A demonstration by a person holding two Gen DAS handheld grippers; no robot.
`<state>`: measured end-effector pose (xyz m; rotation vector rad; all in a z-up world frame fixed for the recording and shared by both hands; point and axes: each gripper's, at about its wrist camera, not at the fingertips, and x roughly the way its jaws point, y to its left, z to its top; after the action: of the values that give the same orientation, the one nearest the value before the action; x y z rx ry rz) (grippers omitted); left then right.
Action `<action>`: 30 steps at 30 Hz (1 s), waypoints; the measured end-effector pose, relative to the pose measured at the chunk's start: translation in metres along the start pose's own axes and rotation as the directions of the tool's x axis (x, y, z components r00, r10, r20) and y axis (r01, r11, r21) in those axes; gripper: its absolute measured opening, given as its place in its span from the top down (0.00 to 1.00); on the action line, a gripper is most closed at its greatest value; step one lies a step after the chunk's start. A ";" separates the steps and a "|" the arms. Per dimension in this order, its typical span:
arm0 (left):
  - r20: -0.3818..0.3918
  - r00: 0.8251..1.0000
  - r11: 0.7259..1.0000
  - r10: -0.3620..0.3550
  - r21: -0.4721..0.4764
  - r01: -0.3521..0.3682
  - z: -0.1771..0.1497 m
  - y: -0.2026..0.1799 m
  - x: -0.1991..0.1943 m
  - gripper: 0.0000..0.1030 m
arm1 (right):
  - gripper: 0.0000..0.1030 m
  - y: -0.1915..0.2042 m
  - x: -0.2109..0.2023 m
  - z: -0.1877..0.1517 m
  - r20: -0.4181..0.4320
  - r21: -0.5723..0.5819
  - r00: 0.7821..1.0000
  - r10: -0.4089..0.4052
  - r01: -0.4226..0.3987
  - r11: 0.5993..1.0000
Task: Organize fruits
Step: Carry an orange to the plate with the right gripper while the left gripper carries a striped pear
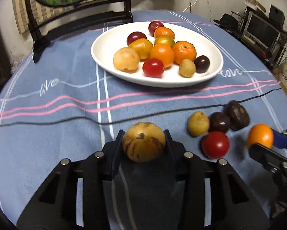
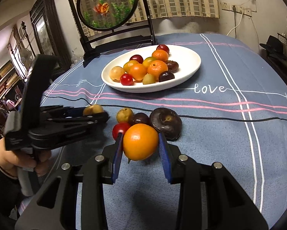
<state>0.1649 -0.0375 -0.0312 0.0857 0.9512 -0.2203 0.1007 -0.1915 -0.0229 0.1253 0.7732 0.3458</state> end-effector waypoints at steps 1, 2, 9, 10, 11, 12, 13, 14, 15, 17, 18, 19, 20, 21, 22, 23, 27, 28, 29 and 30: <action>0.003 1.000 1.000 -0.007 -0.006 0.007 -0.001 0.001 -0.003 0.60 | 0.65 0.000 0.000 0.000 0.001 0.002 1.000 -0.002 0.002 1.000; 0.007 1.000 1.000 -0.011 -0.010 0.011 -0.002 0.002 -0.008 0.60 | 0.65 0.000 0.000 0.000 0.002 0.003 1.000 -0.003 0.003 1.000; 0.060 0.998 1.000 -0.014 -0.006 0.014 -0.003 0.008 -0.042 0.60 | 0.65 -0.002 0.000 0.004 -0.015 0.001 0.993 -0.117 0.117 0.993; 0.067 0.998 1.000 -0.012 -0.008 0.013 -0.002 0.009 -0.046 0.60 | 0.65 -0.003 -0.001 0.006 -0.019 -0.008 0.990 -0.140 0.140 0.990; 0.072 0.997 1.000 -0.011 -0.010 0.012 0.000 0.011 -0.048 0.60 | 0.65 -0.005 -0.002 0.009 -0.019 -0.014 0.988 -0.150 0.150 0.989; 0.078 0.997 1.000 -0.009 -0.010 0.010 0.003 0.012 -0.052 0.60 | 0.65 -0.006 -0.004 0.013 -0.014 -0.021 0.987 -0.159 0.159 0.987; 0.083 0.996 1.000 -0.009 -0.008 0.009 0.006 0.013 -0.054 0.60 | 0.65 -0.009 -0.009 0.021 0.004 -0.028 0.985 -0.171 0.172 0.985; 0.090 0.996 1.000 -0.008 -0.009 0.009 0.011 0.015 -0.057 0.60 | 0.65 -0.012 -0.014 0.030 0.031 -0.034 0.982 -0.184 0.185 0.982; 0.100 0.995 1.000 -0.009 -0.014 0.010 0.017 0.016 -0.061 0.60 | 0.65 -0.014 -0.018 0.038 0.053 -0.039 0.980 -0.191 0.193 0.980; 0.132 0.991 0.999 -0.016 -0.026 0.019 0.031 0.020 -0.068 0.60 | 0.65 -0.017 -0.031 0.061 0.128 -0.052 0.972 -0.199 0.207 0.977; 0.150 0.989 0.999 -0.016 -0.036 0.021 0.039 0.024 -0.070 0.60 | 0.65 -0.017 -0.033 0.068 0.150 -0.057 0.968 -0.200 0.210 0.976; 0.161 0.987 0.999 -0.014 -0.046 0.021 0.046 0.025 -0.070 0.60 | 0.65 -0.018 -0.034 0.080 0.180 -0.062 0.965 -0.193 0.206 0.976; 0.172 0.985 0.998 -0.014 -0.060 0.024 0.053 0.027 -0.069 0.60 | 0.65 -0.019 -0.032 0.087 0.192 -0.061 0.964 -0.184 0.199 0.978; 0.179 0.984 0.996 -0.021 -0.076 0.035 0.063 0.029 -0.066 0.59 | 0.65 -0.020 -0.029 0.093 0.196 -0.055 0.965 -0.175 0.189 0.981; 0.178 0.984 0.995 -0.028 -0.086 0.044 0.069 0.030 -0.061 0.59 | 0.64 -0.022 -0.021 0.100 0.191 -0.050 0.968 -0.164 0.177 0.983; 0.174 0.984 0.995 -0.029 -0.094 0.046 0.075 0.031 -0.056 0.59 | 0.64 -0.022 -0.012 0.103 0.185 -0.052 0.970 -0.160 0.172 0.984; 0.133 0.991 0.995 -0.020 -0.098 0.033 0.090 0.029 -0.021 0.59 | 0.65 -0.023 0.030 0.108 0.128 -0.074 0.979 -0.159 0.170 0.983; 0.125 0.992 0.994 -0.022 -0.103 0.035 0.091 0.030 -0.014 0.59 | 0.65 -0.023 0.035 0.108 0.122 -0.076 0.979 -0.161 0.171 0.982; 0.118 0.993 0.994 -0.026 -0.107 0.039 0.092 0.031 -0.006 0.59 | 0.65 -0.023 0.042 0.108 0.114 -0.080 0.980 -0.165 0.175 0.981; 0.111 0.993 0.993 -0.026 -0.109 0.038 0.093 0.032 0.000 0.59 | 0.65 -0.024 0.048 0.109 0.105 -0.082 0.980 -0.167 0.176 0.981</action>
<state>0.2461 -0.0221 0.0214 -0.0436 0.8544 -0.1998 0.2154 -0.1953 0.0168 -0.0105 0.6646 0.2084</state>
